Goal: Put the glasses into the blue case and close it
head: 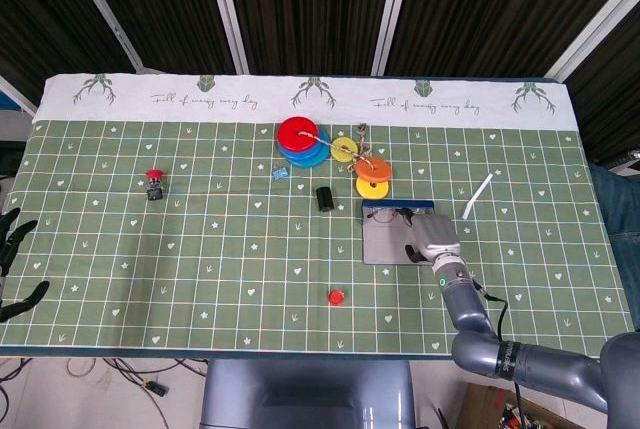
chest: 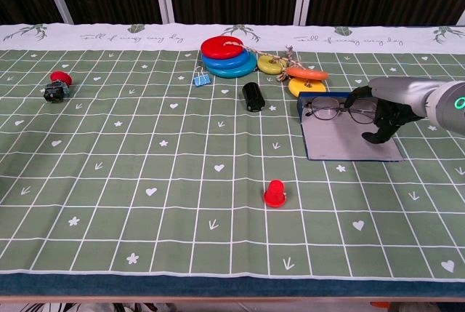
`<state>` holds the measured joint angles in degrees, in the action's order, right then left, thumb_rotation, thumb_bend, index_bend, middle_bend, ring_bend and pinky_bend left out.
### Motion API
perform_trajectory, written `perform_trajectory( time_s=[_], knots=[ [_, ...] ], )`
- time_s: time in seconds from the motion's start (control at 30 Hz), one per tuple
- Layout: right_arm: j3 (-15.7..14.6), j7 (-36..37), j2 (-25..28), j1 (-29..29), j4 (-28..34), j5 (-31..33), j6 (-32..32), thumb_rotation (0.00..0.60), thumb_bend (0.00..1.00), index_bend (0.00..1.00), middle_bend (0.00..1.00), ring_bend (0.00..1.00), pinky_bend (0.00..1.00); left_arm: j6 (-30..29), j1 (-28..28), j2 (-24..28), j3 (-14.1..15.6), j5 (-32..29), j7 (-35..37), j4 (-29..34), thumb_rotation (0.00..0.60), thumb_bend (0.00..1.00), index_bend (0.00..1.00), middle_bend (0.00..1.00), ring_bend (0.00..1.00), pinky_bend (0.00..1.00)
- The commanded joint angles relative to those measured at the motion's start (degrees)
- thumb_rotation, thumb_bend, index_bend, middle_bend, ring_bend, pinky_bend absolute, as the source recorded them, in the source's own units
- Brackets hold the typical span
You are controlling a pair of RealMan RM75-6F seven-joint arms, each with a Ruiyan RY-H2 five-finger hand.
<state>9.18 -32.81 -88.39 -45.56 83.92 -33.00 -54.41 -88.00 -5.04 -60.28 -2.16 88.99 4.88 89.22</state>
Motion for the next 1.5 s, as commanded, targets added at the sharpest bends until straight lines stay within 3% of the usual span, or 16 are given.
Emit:
perform_trajectory(
  time_s=[0.03,0.37,0.73,0.9,1.0,1.1,1.23,1.33,1.5],
  knots=[
    [0.2,-0.1,-0.3,-0.3,-0.7,0.7,0.2,0.600,0.49,0.18,0.93,0.92,0.96,0.0,0.0,0.0,0.0,0.0,0.0,0.0,0.600,0.23,0.11,0.00,0.00,0.00],
    [0.0,-0.5,-0.6,-0.3,-1.4,1.0,-0.5,0.600,0.50,0.16,0.93,0.92,0.96,0.0,0.0,0.1,0.0,0.0,0.0,0.0,0.600,0.23,0.11,0.00,0.00,0.00],
    [-1.2,-2.0,-0.6,0.6,0.0,-0.8,-3.6,0.600,0.49,0.06,0.92,0.91,0.95,0.3,0.0,0.1,0.0,-0.3,-0.4,0.2,0.600,0.23,0.11,0.00,0.00,0.00],
    [-1.1,-0.7,1.1,1.7,3.1,-2.8,-5.1,0.600,0.48,0.03,0.86,0.86,0.92,0.4,0.0,0.1,0.0,-0.4,-0.6,0.3,0.600,0.23,0.11,0.00,0.00,0.00],
    [-1.4,1.3,3.1,3.3,6.5,-6.2,-6.8,0.600,0.43,0.02,0.70,0.74,0.80,0.5,0.0,0.1,0.0,-0.5,-0.8,0.4,0.600,0.23,0.11,0.00,0.00,0.00],
    [-2.2,3.7,4.9,4.9,9.3,-10.6,-8.1,0.600,0.38,0.03,0.50,0.55,0.57,0.6,0.0,0.1,0.1,-0.5,-1.0,0.5,0.600,0.23,0.11,0.00,0.00,0.00],
    [-3.9,6.7,6.5,7.1,11.1,-16.1,-9.1,0.600,0.31,0.08,0.35,0.36,0.34,0.7,0.1,0.1,0.2,-0.6,-1.5,0.6,0.600,0.23,0.11,0.00,0.00,0.00],
    [-4.8,9.8,6.7,8.2,10.6,-19.9,-8.6,0.600,0.27,0.15,0.30,0.31,0.30,0.8,0.1,0.1,0.2,-0.7,-1.7,0.8,0.600,0.23,0.12,0.00,0.00,0.00],
    [-7.0,13.6,5.8,9.1,7.0,-26.6,-7.1,0.600,0.20,0.17,0.26,0.29,0.26,0.8,0.1,0.2,0.2,-0.8,-1.9,1.0,0.600,0.23,0.12,0.00,0.00,0.00]
  ],
)
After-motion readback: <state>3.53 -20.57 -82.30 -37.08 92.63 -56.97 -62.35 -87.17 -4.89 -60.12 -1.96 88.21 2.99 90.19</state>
